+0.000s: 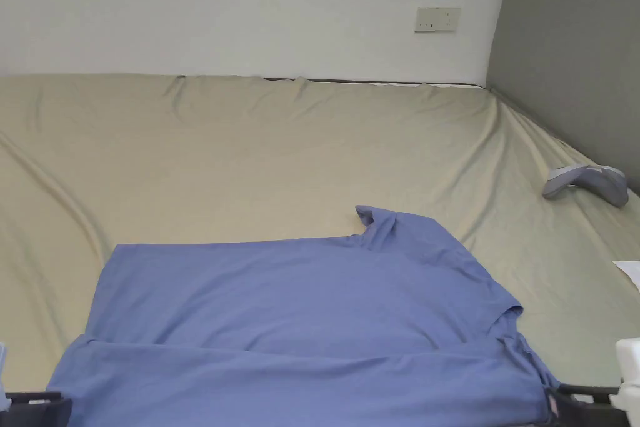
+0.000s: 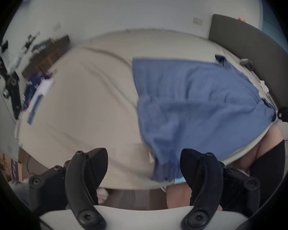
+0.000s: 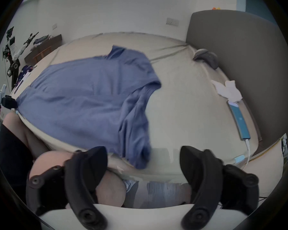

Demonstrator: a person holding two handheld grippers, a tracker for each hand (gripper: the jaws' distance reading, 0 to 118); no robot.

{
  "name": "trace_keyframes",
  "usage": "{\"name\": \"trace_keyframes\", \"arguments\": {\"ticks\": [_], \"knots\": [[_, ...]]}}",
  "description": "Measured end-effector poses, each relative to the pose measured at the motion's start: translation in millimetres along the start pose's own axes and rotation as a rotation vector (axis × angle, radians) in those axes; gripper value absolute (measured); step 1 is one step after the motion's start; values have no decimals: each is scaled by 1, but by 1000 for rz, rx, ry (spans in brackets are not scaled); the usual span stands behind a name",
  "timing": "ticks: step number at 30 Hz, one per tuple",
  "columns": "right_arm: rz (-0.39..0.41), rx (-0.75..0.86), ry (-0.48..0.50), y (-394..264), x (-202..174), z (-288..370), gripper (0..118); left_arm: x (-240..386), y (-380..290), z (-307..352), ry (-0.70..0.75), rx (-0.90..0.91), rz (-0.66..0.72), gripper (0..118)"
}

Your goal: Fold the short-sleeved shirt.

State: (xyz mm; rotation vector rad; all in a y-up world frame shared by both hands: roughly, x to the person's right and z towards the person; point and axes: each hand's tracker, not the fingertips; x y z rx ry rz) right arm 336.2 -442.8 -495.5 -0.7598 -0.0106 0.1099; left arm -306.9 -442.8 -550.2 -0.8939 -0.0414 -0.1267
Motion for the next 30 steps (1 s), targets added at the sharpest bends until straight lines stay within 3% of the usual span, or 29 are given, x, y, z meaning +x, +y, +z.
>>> {"name": "trace_keyframes", "arguments": {"ticks": [5, 6, 7, 8, 9, 10, 11, 12, 13, 14, 20, 21, 22, 23, 24, 25, 28, 30], "knots": [[-103, 313, -40, 53, -11, 32, 91, 18, 45, 53, 24, 345, 39, 71], [-97, 368, -20, 66, -18, 35, 83, 23, 56, 60, 20, 404, 54, 50], [-65, 438, -8, 80, -24, 37, 66, 28, 66, 65, 8, 442, 55, 27], [-45, 457, 19, 91, -29, 33, 22, 32, 73, 65, 3, 471, 46, 1], [-54, 442, 12, 102, -39, 26, 1, 38, 82, 65, -13, 493, 17, 0], [-3, 517, -46, 117, -48, 24, 1, 44, 91, 62, -24, 509, -29, 0], [-6, 490, -27, 125, -53, 16, 1, 48, 98, 56, -24, 511, -54, 0], [-74, 419, 22, 129, -58, 4, 1, 50, 108, 47, -23, 510, -50, 0], [-40, 473, -1, 138, -63, -5, 1, 51, 119, 36, -32, 492, -51, 0], [-65, 443, 22, 143, -69, -14, 1, 50, 129, 24, -44, 473, -40, 0], [3, 384, 56, 157, -91, -66, 1, 22, 197, -101, -17, 271, 51, 0], [7, 369, 64, 158, -91, -75, 1, 15, 207, -126, -10, 219, 82, 7], [5, 357, 68, 157, -91, -83, 1, 10, 216, -149, -7, 180, 104, 23], [1, 345, 73, 156, -90, -88, 1, 6, 222, -168, 1, 156, 93, 53], [0, 328, 79, 156, -89, -93, 1, 5, 228, -187, 10, 133, 98, 73], [4, 315, 78, 155, -87, -100, 1, 0, 233, -208, 8, 107, 105, 85], [19, 281, 72, 154, -81, -112, 1, -4, 234, -247, 36, 49, 135, 85], [16, 260, 71, 157, -76, -120, 1, -2, 227, -267, 49, -9, 85, 63]]}}
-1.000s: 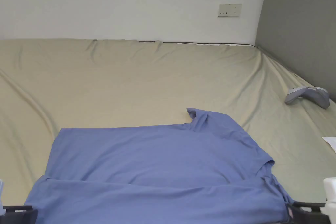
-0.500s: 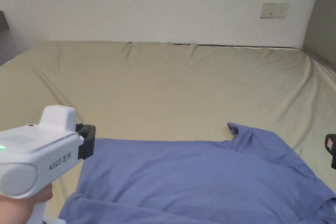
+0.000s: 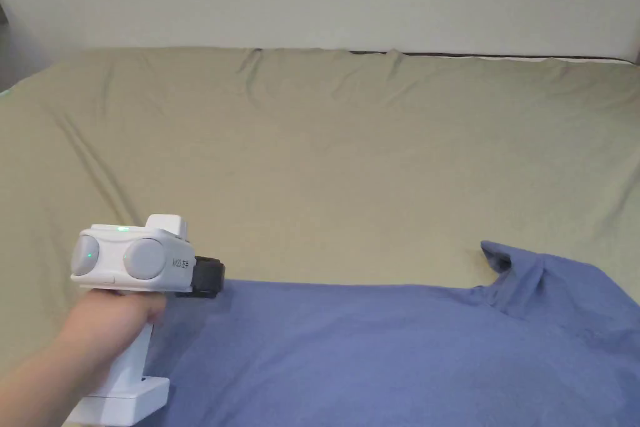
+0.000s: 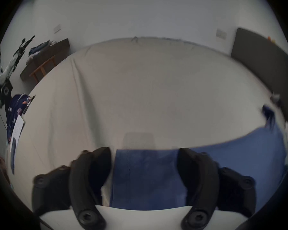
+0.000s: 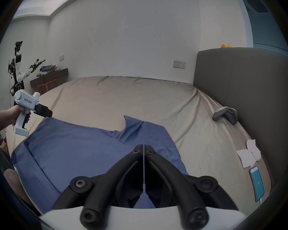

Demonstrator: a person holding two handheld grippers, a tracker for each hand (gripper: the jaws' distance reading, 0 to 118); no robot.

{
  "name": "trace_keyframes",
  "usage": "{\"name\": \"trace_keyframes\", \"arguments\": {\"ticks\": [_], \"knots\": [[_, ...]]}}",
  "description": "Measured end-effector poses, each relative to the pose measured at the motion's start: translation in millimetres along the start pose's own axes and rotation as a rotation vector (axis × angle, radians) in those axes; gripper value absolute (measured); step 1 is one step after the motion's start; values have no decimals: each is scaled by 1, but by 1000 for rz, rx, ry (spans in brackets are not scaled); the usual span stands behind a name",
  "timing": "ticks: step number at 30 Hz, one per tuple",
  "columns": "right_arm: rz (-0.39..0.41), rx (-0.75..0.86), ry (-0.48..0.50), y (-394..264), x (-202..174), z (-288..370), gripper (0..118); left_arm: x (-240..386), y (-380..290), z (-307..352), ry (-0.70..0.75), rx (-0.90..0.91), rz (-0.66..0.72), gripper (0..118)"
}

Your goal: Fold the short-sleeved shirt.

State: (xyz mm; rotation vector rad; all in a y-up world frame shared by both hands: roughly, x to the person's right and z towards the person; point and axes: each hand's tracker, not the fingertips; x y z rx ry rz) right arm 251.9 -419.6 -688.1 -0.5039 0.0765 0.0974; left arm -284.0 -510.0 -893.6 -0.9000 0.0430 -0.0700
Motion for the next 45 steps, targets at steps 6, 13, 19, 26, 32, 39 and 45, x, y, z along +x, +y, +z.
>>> {"name": "trace_keyframes", "arguments": {"ticks": [6, 13, 19, 26, 32, 39, 45], "knots": [[-3, -39, -9, 10, 15, -38, 1, 15, -17, 18, -78, 38, -1, 0], [56, -245, -45, 31, 43, -143, 82, 15, -29, 64, -144, 106, -10, 0], [-7, -382, -120, 14, 73, -205, 83, 8, -26, 78, -158, 113, -39, 0], [-129, -352, -55, 10, 81, -172, 1, 6, -24, 90, -151, 101, -34, 0], [-104, -181, -18, 41, 72, -90, 1, -8, -21, 150, -190, 185, 9, 0], [-61, -82, -14, 36, 69, 32, 1, -35, -61, 228, -232, 267, 56, 0], [-12, -119, 12, -4, 63, 112, 1, -44, -133, 265, -271, 251, 43, 0]]}}
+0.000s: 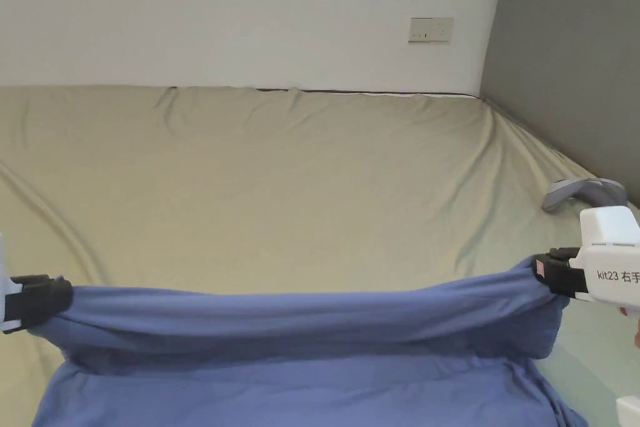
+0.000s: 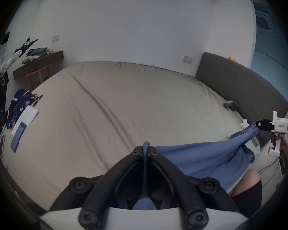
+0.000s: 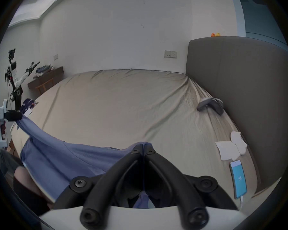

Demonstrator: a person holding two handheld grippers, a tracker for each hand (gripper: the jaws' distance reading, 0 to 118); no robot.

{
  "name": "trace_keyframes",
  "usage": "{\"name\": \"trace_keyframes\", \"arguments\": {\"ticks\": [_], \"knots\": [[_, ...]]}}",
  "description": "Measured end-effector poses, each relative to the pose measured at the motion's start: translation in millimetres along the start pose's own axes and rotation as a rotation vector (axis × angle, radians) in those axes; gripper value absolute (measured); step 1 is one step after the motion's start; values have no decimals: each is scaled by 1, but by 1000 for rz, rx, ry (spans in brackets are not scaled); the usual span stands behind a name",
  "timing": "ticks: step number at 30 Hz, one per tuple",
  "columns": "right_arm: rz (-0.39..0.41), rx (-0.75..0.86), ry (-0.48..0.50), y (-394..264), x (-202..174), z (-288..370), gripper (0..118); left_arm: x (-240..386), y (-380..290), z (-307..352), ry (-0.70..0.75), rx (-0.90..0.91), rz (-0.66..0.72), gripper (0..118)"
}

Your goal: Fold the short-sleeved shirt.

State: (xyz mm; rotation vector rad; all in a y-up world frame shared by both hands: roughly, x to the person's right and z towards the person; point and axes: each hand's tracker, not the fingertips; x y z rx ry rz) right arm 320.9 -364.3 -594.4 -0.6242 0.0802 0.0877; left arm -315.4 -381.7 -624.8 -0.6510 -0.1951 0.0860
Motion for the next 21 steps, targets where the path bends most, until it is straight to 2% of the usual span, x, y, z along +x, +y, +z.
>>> {"name": "trace_keyframes", "arguments": {"ticks": [5, 9, 10, 17, 20, 21], "knots": [[16, -111, 11, -61, -14, 16, 1, -1, -60, 9, 2, -124, 34, 0], [29, -220, -8, -104, -19, 5, 1, 1, -95, 4, 18, -223, 1, 0], [43, -231, -14, -115, -10, -4, 1, 1, -101, 3, 16, -236, 7, 0], [40, -287, -57, -134, -7, -19, 1, -1, -118, -13, 34, -311, 10, 1], [36, -279, -60, -136, -7, -16, 1, -2, -115, -13, 36, -317, 9, 4], [13, -275, -47, -135, -4, -14, 2, -2, -112, -10, 57, -323, 22, 12]]}}
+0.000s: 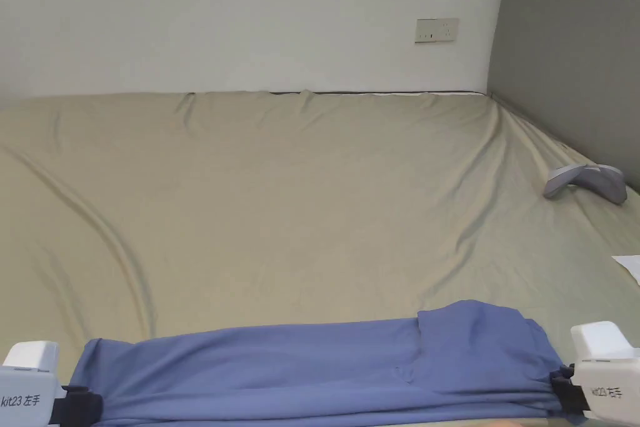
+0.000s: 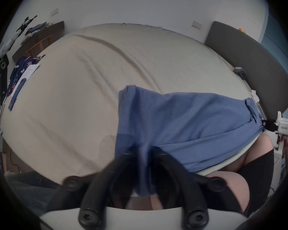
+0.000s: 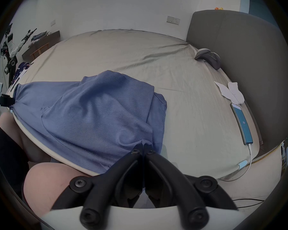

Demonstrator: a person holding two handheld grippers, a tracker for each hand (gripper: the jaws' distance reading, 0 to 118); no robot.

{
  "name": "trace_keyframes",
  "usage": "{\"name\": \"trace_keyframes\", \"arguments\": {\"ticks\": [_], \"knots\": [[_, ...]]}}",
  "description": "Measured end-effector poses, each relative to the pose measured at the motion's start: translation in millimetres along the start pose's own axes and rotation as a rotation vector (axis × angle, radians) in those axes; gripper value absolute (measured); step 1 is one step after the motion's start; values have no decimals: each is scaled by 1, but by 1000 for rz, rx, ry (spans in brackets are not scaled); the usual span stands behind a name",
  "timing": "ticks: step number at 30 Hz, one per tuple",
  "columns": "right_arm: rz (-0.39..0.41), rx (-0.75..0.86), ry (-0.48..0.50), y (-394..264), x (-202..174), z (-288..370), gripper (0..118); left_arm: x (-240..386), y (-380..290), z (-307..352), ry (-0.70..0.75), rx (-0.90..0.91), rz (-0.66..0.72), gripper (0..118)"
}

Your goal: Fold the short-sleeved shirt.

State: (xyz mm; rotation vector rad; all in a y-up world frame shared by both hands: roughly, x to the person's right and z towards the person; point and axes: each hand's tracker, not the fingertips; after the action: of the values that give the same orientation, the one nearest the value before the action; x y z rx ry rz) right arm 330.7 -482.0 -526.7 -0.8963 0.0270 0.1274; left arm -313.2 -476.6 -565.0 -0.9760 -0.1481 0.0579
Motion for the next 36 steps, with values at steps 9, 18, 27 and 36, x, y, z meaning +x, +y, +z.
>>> {"name": "trace_keyframes", "arguments": {"ticks": [9, 18, 27, 36], "knots": [[-123, 424, -98, 37, -15, 95, 100, 10, 30, 113, -56, 376, 99, 90], [-4, 661, -41, 75, -96, 131, 3, 34, 18, 153, -111, 526, -30, 0], [71, 611, 20, 78, -127, 114, 3, -43, 32, 89, -325, 295, 144, 0], [102, 489, 8, 67, -129, 93, 3, -133, 31, -12, -617, -21, 446, 86]]}}
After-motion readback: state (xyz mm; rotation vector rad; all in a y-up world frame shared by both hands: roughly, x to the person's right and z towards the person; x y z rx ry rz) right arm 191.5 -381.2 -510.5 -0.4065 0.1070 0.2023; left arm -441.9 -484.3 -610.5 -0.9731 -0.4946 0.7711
